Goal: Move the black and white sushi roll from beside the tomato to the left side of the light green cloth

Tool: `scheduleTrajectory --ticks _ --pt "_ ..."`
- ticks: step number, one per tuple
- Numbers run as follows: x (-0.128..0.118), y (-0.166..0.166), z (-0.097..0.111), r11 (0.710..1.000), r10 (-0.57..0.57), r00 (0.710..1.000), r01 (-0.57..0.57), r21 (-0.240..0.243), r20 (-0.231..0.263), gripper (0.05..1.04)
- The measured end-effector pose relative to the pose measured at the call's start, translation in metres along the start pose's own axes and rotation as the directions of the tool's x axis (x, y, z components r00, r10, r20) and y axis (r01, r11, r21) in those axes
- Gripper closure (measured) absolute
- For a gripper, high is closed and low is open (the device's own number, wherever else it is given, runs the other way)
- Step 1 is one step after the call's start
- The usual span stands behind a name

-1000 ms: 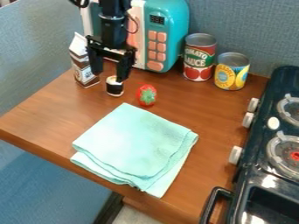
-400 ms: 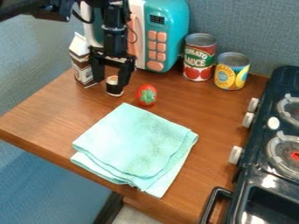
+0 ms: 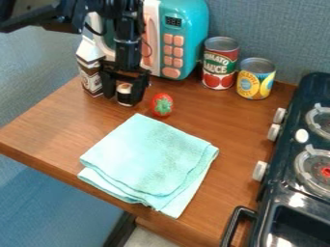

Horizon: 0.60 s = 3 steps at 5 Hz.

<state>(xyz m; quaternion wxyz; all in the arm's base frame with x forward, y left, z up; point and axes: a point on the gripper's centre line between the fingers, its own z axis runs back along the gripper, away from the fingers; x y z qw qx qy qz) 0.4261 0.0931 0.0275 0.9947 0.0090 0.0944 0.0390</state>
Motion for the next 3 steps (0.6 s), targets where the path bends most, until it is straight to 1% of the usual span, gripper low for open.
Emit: scheduleTrajectory --ticks 1,2,3 --pt "0.002 -0.001 -0.002 1.000 0.005 1.000 -0.005 -0.007 0.010 0.375" --pt "0.000 -0.006 -0.004 0.999 -0.005 1.000 0.005 -0.032 0.015 0.456" --pt "-0.009 -0.008 -0.004 0.999 -0.024 1.000 0.024 -0.035 0.011 0.467"
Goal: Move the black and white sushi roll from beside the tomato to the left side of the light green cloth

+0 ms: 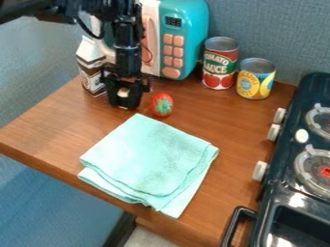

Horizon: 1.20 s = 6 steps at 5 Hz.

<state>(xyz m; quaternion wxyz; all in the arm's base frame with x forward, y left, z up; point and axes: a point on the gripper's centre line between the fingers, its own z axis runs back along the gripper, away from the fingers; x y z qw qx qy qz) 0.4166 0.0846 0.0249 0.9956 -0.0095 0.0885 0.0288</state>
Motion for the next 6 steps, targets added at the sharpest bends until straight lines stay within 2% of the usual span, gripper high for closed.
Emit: scheduleTrajectory --ticks 1,2,3,4,6 --pt "-0.020 -0.002 0.004 1.000 -0.011 1.000 0.011 0.001 0.012 0.467" --pt "-0.052 0.000 -0.001 1.000 0.007 1.000 -0.006 0.030 -0.029 0.467" --pt "-0.081 0.004 -0.019 0.997 0.020 0.994 -0.012 0.072 -0.105 0.468" --pt "-0.097 0.010 -0.027 0.994 0.048 0.987 -0.031 0.107 -0.154 0.472" --pt "-0.114 0.015 -0.035 0.991 0.066 0.977 -0.040 0.129 -0.201 0.480"
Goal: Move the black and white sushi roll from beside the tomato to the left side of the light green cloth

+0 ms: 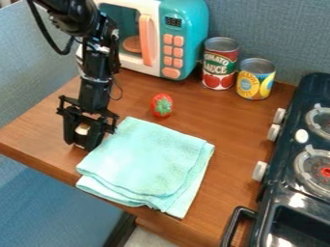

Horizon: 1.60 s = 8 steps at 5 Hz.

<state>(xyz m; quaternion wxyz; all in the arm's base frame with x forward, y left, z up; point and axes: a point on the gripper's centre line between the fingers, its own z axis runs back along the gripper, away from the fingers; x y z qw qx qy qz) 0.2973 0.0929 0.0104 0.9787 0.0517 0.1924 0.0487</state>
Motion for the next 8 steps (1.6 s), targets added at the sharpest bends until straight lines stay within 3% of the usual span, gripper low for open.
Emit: scheduleTrajectory --ticks 1,2,3,4,5,6,7,8 --pt "0.000 0.000 -0.001 1.000 -0.001 1.000 0.001 0.000 -0.005 0.389" --pt "0.000 0.003 -0.002 1.000 0.001 1.000 0.000 -0.022 0.019 0.188" --pt "-0.005 0.004 -0.003 0.993 0.024 0.997 -0.014 -0.120 0.077 0.099" --pt "-0.012 -0.008 0.002 0.982 -0.021 0.996 0.037 -0.184 0.084 0.097" --pt "-0.023 -0.004 0.022 0.963 -0.058 0.990 0.090 -0.255 0.127 0.095" --pt "-0.029 0.014 0.036 0.917 -0.125 0.973 0.189 -0.352 0.196 0.095" --pt "-0.023 0.028 0.038 0.966 -0.074 0.982 0.114 -0.231 0.173 0.095" --pt "-0.011 0.014 0.055 0.982 -0.110 0.974 0.138 -0.133 0.196 0.095"
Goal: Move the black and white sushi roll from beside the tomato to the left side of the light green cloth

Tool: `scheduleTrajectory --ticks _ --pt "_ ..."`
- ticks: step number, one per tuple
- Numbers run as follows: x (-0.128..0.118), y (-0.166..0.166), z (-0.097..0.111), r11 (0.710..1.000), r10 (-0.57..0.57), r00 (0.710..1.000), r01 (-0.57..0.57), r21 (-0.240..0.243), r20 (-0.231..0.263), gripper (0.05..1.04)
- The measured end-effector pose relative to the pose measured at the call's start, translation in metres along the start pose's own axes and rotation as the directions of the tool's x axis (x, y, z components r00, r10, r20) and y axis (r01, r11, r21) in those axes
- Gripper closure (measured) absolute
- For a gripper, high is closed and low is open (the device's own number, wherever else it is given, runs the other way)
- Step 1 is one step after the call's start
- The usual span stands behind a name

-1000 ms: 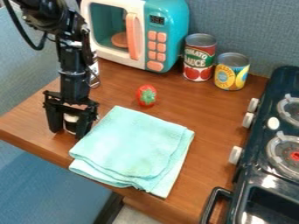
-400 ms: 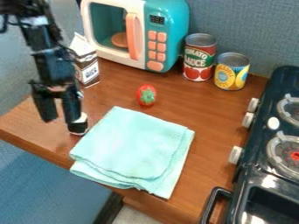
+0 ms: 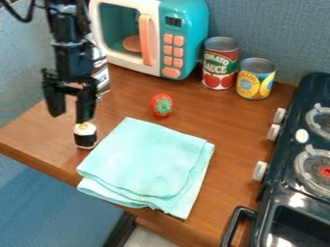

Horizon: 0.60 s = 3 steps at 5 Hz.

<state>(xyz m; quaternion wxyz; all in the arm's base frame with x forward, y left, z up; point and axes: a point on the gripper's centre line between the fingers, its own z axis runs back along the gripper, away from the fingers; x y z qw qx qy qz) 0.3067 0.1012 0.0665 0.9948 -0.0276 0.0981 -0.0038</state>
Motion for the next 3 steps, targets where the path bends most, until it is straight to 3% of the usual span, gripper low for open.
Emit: scheduleTrajectory --ticks 1,3 --pt "0.024 -0.018 0.024 0.997 -0.064 0.995 0.061 0.041 0.072 0.095" --pt "0.048 -0.033 0.044 0.994 -0.100 0.987 0.094 0.053 0.123 0.095"
